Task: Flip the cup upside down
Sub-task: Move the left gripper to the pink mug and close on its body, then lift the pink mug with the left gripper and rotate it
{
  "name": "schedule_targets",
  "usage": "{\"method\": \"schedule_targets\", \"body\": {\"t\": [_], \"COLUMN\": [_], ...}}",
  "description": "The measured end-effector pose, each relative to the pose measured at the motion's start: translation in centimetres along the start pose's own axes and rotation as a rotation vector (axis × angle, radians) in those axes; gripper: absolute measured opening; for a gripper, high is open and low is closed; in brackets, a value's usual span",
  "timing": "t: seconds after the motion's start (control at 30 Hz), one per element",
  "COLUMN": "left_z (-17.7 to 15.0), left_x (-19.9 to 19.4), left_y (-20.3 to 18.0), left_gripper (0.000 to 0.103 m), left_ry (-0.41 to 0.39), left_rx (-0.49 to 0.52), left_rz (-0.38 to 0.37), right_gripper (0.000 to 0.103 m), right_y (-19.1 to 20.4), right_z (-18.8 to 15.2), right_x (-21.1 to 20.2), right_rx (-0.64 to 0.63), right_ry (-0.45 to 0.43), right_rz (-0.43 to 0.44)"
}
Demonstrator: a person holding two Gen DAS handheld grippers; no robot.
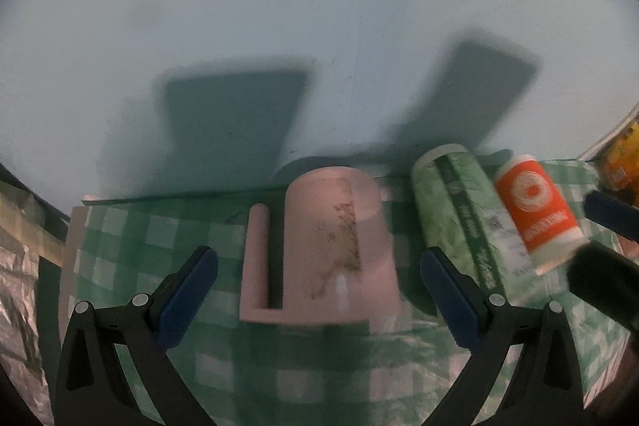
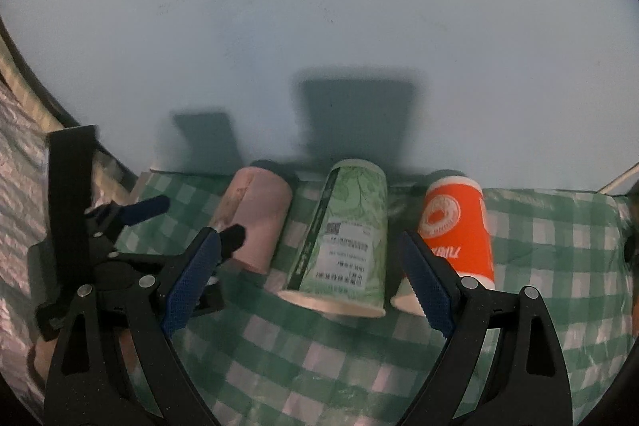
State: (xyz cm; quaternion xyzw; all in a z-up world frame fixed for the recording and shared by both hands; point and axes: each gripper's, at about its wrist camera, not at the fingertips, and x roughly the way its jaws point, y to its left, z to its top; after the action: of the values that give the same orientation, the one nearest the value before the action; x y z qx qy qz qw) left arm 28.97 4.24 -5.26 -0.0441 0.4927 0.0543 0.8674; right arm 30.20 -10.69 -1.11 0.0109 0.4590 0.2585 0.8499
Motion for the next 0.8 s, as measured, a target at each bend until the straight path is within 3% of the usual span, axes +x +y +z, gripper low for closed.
{"method": "schedule_targets", "body": {"t": [0.17,0.23,0.3,0.43,0.53,0.6,0.8], "left_z": [0.8,1.0,1.2,1.7,2.0,2.3,2.6], "left_x": [3.1,4.4,5.4,7.5,9.0,9.1,8.6], "left_y": [0.2,0.2,0.4,0.6,0.7,0.6,0.8], "left_gripper": [0.102,0.098,0.088,0.088,0.080,0.075,0.074], "left_ry": [0.069,0.099,0.127,0.178,0.212,0.194,0.178], "left_rx": [-0.006,-0.008,-0.020,-0.036,-0.042,-0.030,-0.022], "left_rz": [-0.032,-0.048,-0.053,-0.104,-0.126,-0.123,-0.157], "right_gripper": [0.089,0.089,0.089,0.089,0.089,0.089,0.089], "right_y": [-0.2,-0.3,-0.5,-0.7,-0.7,-0.8,-0.4], "right_z": [0.3,0.2,0.0,-0.2,-0.4,-0.5,-0.9], "right_x": [0.6,0.8,1.0,1.2,1.5,1.8,1.9], "right_rx": [-0.005,-0.004,0.000,-0.005,-0.005,-0.003,-0.012], "right_ry": [0.004,0.003,0.007,0.013,0.024,0.028,0.035], "right_rz": [-0.011,-0.011,-0.011,-0.017,-0.022,-0.023,-0.032]}}
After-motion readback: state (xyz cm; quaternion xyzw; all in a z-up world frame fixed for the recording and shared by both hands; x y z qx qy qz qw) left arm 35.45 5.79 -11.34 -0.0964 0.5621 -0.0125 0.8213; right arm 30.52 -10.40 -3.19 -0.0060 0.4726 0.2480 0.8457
